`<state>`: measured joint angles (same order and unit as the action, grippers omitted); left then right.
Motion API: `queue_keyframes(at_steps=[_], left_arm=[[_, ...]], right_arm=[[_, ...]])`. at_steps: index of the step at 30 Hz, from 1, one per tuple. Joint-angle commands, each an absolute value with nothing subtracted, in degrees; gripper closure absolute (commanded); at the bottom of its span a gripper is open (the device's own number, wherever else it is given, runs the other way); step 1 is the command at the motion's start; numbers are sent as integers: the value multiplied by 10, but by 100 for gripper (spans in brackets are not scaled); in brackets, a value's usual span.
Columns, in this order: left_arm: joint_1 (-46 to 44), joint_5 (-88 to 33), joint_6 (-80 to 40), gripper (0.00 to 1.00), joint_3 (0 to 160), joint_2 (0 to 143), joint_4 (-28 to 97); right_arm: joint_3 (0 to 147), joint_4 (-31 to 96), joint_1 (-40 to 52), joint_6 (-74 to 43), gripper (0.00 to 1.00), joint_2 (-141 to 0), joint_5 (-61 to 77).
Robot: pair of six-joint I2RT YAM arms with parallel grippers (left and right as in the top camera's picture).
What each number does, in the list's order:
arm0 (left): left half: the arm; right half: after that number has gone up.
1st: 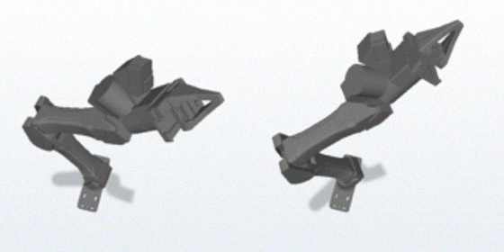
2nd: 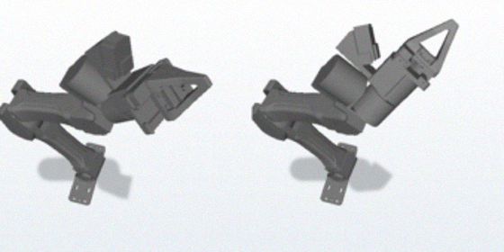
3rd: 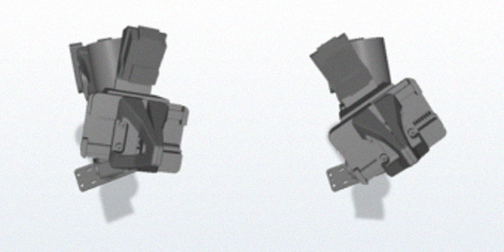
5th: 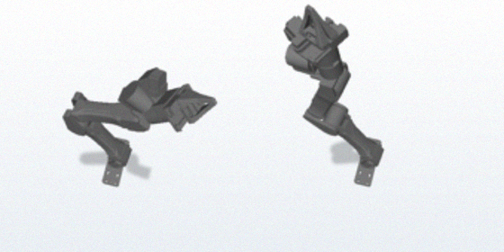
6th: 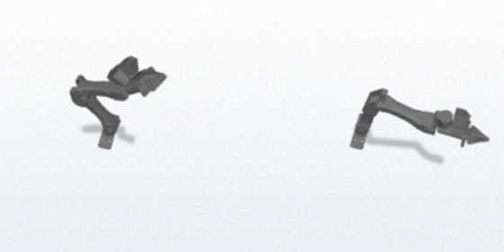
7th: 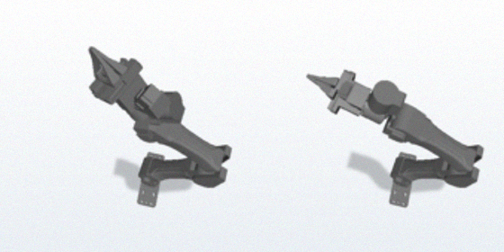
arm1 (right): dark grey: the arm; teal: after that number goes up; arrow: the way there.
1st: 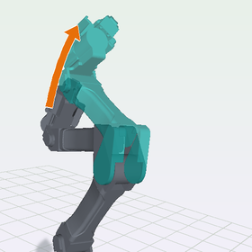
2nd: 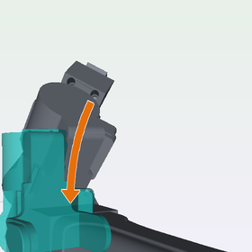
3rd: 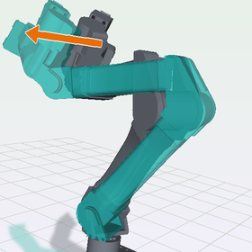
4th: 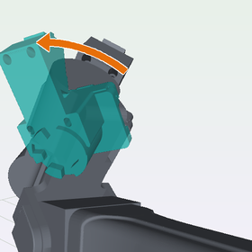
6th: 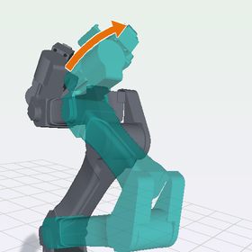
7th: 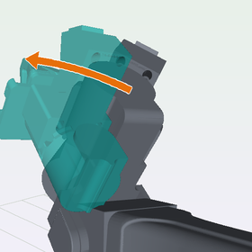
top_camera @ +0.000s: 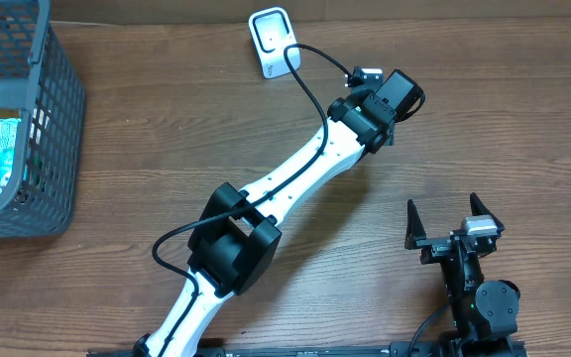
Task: Scan the item barcode
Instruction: 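Set the yellow bottle upright on the table beside the scanner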
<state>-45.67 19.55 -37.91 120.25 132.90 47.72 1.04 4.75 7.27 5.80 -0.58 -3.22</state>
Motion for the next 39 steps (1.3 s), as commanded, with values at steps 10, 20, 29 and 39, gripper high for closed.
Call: queue_keyframes(at_steps=[10, 20, 29, 39], left_arm=[[-418, 212, -288, 1, 1293, 1267, 505], [-276, 212, -242, 2, 1409, 1129, 611], [-18, 209, -246, 1, 1409, 1031, 702], [288, 113, -277, 0, 1407, 1033, 832]], right_arm=[[5, 46, 72, 59, 0, -2, -33], [5, 46, 72, 59, 0, -2, -33], [5, 46, 72, 59, 0, -2, -33], [5, 46, 72, 59, 0, -2, -33]])
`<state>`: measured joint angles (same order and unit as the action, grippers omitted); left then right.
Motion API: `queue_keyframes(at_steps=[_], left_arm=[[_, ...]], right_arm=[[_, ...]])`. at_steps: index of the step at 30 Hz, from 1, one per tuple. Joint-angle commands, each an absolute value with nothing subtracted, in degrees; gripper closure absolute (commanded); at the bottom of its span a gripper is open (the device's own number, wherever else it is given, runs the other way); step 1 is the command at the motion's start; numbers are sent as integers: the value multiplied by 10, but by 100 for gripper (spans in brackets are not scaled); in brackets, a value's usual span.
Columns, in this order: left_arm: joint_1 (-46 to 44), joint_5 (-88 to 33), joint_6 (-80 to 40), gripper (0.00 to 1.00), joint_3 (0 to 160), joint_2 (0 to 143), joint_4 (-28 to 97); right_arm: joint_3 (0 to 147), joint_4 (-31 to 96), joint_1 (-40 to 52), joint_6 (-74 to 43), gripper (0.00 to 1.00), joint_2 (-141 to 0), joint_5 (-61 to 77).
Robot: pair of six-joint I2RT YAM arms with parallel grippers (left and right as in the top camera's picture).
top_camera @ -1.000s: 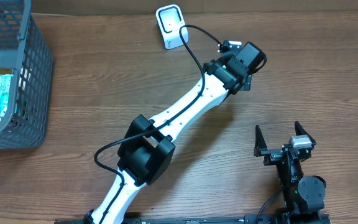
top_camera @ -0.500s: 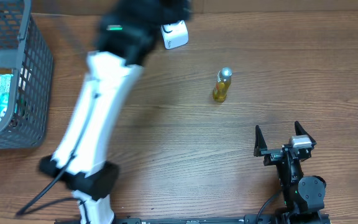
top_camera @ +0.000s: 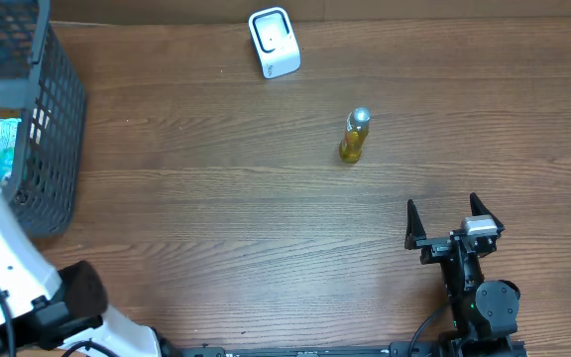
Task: Scan the item barcode
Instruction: 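Set the yellow bottle upright on the table beside the scanner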
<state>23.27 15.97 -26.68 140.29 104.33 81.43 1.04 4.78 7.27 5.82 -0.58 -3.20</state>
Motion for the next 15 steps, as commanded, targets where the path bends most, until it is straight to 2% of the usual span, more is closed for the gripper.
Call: queue_keyframes(at_steps=[1, 7, 12, 15], left_arm=[[302, 108, -277, 0, 1407, 1036, 840], [362, 104, -234, 1, 1407, 1066, 886], [372, 100, -162, 0, 1407, 1103, 900], [372, 49, -96, 1, 1407, 1131, 902]], right_arm=[[5, 46, 72, 59, 0, -2, -33], [5, 46, 72, 59, 0, -2, -33], [5, 46, 72, 59, 0, -2, -33], [5, 46, 72, 59, 0, -2, -33]])
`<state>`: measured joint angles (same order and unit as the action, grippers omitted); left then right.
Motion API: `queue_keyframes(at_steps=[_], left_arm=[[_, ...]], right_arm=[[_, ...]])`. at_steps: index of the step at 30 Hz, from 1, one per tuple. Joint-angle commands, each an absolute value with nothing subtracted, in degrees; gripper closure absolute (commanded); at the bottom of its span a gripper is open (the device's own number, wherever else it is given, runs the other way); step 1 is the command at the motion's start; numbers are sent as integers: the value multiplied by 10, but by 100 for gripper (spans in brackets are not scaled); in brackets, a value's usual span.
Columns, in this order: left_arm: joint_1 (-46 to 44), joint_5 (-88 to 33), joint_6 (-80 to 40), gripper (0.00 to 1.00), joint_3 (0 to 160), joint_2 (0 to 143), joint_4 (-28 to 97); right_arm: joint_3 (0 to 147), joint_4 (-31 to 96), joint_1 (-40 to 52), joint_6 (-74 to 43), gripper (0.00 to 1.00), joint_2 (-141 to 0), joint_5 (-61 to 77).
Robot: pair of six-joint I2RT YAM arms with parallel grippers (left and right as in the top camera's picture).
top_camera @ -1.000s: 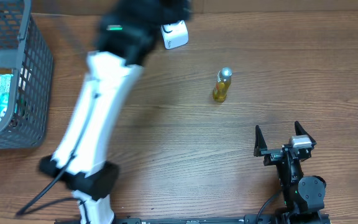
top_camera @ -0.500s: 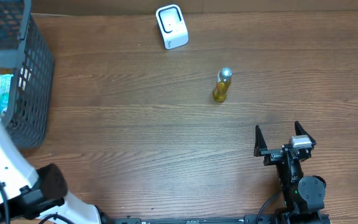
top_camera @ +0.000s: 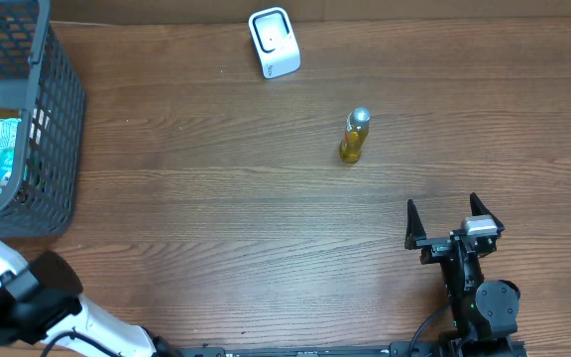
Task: Scan the item barcode
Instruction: 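Set the yellow bottle upright on the table beside the scanner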
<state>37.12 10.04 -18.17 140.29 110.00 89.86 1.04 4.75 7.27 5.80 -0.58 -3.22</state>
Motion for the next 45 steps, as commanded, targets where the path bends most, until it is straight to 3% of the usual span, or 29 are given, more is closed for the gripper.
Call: queue_keyframes(at_steps=[1, 24, 45], left_arm=[[372, 41, -81, 0, 1407, 1140, 902], [372, 32, -46, 0, 1407, 1343, 947], [371, -11, -15, 0, 1359, 1376, 916]], right_arm=[[5, 46, 72, 59, 0, -2, -33], [5, 46, 72, 59, 0, -2, -33], [5, 46, 72, 59, 0, -2, -33]])
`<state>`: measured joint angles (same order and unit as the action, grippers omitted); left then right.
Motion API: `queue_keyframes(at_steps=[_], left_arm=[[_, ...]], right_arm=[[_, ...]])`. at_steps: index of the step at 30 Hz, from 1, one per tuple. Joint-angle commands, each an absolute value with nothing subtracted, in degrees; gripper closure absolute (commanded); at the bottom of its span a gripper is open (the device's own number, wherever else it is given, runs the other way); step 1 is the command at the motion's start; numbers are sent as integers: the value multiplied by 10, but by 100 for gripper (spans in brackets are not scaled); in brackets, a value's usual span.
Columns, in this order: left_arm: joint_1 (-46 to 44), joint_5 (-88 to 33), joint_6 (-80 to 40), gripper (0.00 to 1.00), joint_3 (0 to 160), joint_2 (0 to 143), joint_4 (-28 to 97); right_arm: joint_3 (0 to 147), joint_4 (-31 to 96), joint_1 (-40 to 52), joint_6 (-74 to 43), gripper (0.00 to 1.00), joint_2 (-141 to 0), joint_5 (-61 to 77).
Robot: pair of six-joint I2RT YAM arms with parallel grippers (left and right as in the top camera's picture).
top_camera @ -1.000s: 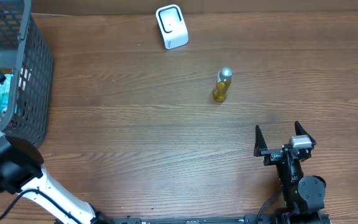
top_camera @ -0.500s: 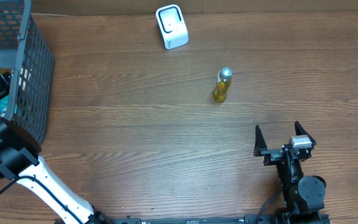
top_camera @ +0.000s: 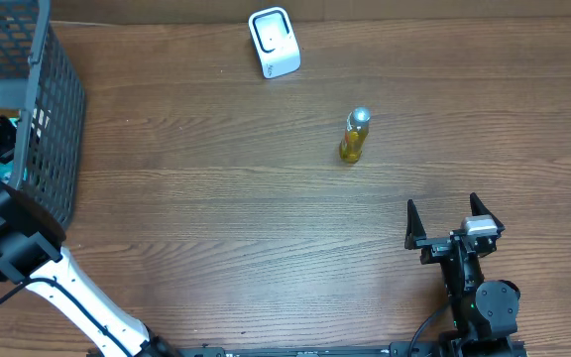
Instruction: Scan the item barcode
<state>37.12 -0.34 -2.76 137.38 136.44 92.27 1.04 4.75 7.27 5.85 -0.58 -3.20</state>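
Note:
A white barcode scanner (top_camera: 274, 42) stands at the back of the table. A yellow bottle with a silver cap (top_camera: 354, 136) stands upright on the wood, right of centre, with no gripper near it. My left arm (top_camera: 8, 238) rises along the left edge, and its dark end reaches inside the grey basket (top_camera: 53, 109), over the packets (top_camera: 6, 149). Its fingers are hidden there. My right gripper (top_camera: 451, 213) rests open at the front right, holding nothing.
The basket's mesh wall stands tall at the far left. Bare wooden table lies between the basket, the bottle and the scanner. The right arm's base (top_camera: 479, 297) sits at the front edge.
My left arm was low at the front left, outside the basket. It now reaches up into the basket and covers most of the packets. Bottle, scanner and right gripper have not moved.
First my left arm stretched across the table with its gripper just right of the scanner, where the bottle now stands. Then the bottle stood alone and the arm was at the left by the basket, then lower at the front left. Now its end is inside the basket.

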Motion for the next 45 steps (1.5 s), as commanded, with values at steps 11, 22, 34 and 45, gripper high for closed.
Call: queue_keyframes(at_steps=[11, 22, 34, 45], left_arm=[[370, -11, -17, 1, 1293, 1376, 869], [371, -11, -17, 43, 1290, 1376, 865], [371, -31, -55, 51, 1437, 1338, 902], [335, -55, -140, 54, 1676, 1155, 905]], right_arm=[[5, 46, 72, 59, 0, -2, -33], [5, 46, 72, 59, 0, -2, -33], [5, 46, 72, 59, 0, -2, -33], [5, 46, 72, 59, 0, -2, -33]])
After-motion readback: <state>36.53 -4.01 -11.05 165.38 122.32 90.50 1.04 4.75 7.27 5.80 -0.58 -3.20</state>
